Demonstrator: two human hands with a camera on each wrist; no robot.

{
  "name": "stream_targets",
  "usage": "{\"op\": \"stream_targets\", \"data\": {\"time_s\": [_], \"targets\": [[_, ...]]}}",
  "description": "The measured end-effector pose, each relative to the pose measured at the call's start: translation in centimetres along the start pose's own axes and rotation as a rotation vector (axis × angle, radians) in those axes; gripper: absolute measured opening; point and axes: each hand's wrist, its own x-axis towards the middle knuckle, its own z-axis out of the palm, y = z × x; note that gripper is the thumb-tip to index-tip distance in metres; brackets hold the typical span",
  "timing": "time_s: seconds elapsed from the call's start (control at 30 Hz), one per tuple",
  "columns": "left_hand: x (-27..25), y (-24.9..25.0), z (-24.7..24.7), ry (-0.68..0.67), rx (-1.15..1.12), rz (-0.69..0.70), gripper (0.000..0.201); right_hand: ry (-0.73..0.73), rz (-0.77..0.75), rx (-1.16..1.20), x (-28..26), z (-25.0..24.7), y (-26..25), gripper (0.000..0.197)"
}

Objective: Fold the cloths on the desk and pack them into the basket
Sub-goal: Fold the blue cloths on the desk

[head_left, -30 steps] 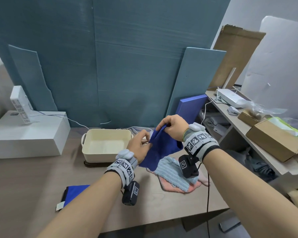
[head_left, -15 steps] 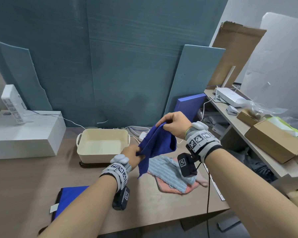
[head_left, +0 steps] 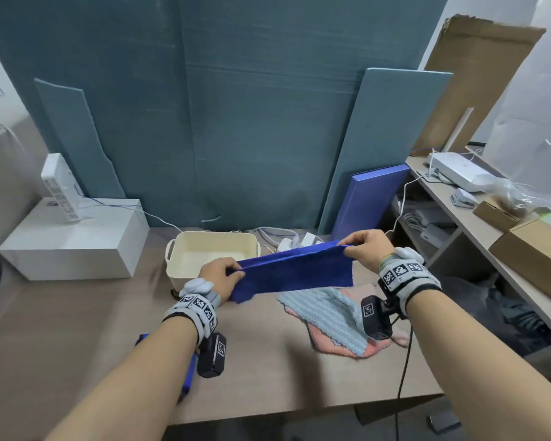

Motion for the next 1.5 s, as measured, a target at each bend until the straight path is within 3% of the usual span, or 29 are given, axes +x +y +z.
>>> {"op": "stream_targets", "data": {"time_s": [0.17,0.3,0.5,0.73,0.87,1.13,1.27,1.33,1.43,1.5], "targets": [[-0.1,-0.1,-1.7,0.054,-0.016,0.011,0.010,-0.068,0.020,0.121,0.0,1.5,2.2,0.029],[0.1,-0.9,-3.1,0.145,-0.075,-0.059,0.012,-0.064,0.067,0.265,0.0,2.8,3.4,0.028],[0.3,-2.3,-4.0,0.175,-0.138,-0.117,0.017,-0.092,0.125,0.318,0.4,4.4,4.4,0.028],[0.6,-1.5,-4.6,0.032,-0.055,-0.054,0.034,-0.096,0.111,0.179,1.8,5.1,6.2,0.030],[1.1,-0.9,-5.1,0.099,-0.051,-0.021,0.027,-0.029,0.066,0.202,2.5,4.9,5.6,0.032],[-0.7,-0.7,-2.0,-0.039,0.012,-0.097,0.018,-0.067,0.040,0.081,1.4,8.6,5.5,0.034],[-0.9,-0.3,-0.7,-0.128,0.071,0.011,0.036,-0.108,0.010,0.102,0.7,10.3,4.4,0.030],[-1.2,0.1,-0.4,-0.121,0.076,-0.019,0.040,-0.138,-0.012,0.068,0.6,10.8,4.2,0.029],[-1.0,-0.4,-1.1,-0.002,0.027,-0.155,0.025,-0.116,-0.031,0.014,0.8,9.8,4.3,0.024],[-1.0,-1.5,-1.8,0.006,0.022,-0.140,0.010,-0.102,-0.034,-0.016,0.9,8.8,4.9,0.025]]}}
